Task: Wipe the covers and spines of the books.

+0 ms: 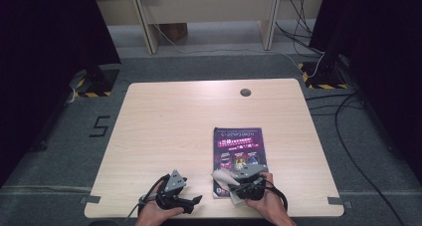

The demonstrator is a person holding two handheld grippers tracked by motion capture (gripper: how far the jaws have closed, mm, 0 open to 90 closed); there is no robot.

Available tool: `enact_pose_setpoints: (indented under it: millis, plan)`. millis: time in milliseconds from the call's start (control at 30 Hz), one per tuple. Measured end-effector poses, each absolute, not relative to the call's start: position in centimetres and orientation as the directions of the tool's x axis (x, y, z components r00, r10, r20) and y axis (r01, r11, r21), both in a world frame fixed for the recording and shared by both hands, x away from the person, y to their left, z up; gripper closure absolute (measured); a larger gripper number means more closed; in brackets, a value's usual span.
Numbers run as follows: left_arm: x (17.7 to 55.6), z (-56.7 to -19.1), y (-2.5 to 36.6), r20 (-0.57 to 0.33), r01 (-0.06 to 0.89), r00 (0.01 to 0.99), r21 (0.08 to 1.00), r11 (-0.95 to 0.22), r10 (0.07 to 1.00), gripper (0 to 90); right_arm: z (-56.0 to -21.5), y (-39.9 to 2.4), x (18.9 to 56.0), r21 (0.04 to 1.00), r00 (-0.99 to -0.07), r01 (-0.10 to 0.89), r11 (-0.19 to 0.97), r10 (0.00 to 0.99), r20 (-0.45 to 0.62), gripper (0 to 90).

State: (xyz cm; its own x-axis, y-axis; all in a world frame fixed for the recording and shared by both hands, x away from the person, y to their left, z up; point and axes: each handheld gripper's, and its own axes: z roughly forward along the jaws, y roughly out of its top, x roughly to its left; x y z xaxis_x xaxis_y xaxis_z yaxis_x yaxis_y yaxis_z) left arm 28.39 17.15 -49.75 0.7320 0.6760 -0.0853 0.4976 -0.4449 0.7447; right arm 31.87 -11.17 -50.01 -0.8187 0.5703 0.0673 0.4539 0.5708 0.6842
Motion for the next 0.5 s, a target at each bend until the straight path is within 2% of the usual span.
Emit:
enact_pose_setpoints:
  millis: [500]
  plan:
    - [28.3,-49.8,17.1,-0.085,0.497,0.733,0.744,-0.447,0.675,18.0,-49.9,-16.8,32.5,0.682,-0.718,0.541,0.493,0.693,0.068,75.0]
